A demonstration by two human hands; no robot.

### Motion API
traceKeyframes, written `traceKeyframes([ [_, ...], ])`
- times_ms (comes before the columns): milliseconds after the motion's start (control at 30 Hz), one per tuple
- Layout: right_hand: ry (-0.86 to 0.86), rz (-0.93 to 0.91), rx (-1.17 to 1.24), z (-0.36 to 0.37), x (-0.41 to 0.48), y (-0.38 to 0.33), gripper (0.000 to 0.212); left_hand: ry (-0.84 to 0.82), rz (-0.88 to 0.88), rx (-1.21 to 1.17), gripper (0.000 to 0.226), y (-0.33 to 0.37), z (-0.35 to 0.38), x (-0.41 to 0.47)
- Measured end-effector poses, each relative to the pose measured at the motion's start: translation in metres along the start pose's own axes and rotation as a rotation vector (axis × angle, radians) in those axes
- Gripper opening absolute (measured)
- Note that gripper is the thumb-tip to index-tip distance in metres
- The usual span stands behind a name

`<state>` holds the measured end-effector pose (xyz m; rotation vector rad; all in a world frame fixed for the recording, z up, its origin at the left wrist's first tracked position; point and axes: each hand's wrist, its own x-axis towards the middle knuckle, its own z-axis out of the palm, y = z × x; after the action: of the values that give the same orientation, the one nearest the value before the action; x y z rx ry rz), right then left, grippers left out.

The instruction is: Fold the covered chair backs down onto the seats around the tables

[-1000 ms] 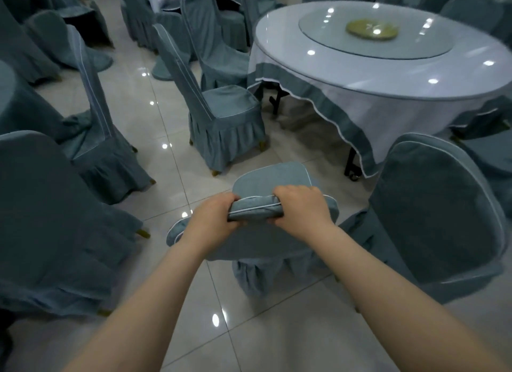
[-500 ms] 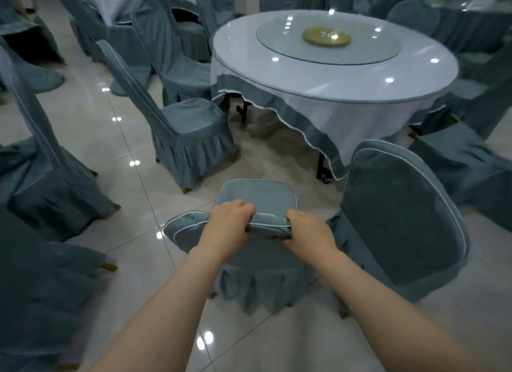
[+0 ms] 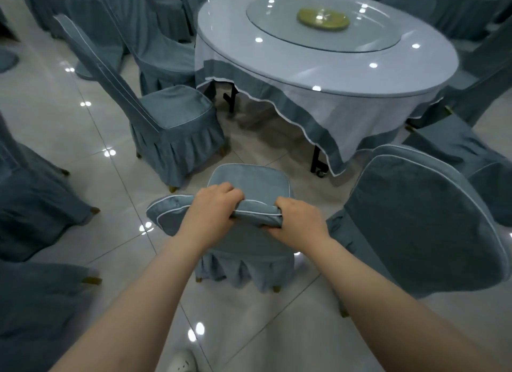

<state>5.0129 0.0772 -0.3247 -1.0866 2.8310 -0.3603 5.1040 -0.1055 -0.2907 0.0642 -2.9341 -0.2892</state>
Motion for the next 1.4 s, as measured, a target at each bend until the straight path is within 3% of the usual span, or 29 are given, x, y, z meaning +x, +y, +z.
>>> traceKeyframes([
  [200, -0.032, 0.146, 0.032, -0.005, 0.058, -0.023, 0.041, -0.058, 0.047, -0.015, 0.019, -0.048, -0.006, 0.047],
  [433, 0.044, 0.343, -0.002, -0.006, 0.119, -0.038, 0.043, -0.121, 0.092, 0.005, 0.021, -0.091, -0.006, 0.107],
  [1000, 0.140, 0.266, -0.012, 0.002, 0.285, -0.006, 0.050, -0.076, 0.090, -0.025, 0.034, -0.186, 0.007, 0.261],
  [1400, 0.127, 0.198, 0.109, -0.010, 0.335, 0.020, 0.053, -0.095, -0.139, 0.047, 0.089, -0.189, 0.017, 0.308],
])
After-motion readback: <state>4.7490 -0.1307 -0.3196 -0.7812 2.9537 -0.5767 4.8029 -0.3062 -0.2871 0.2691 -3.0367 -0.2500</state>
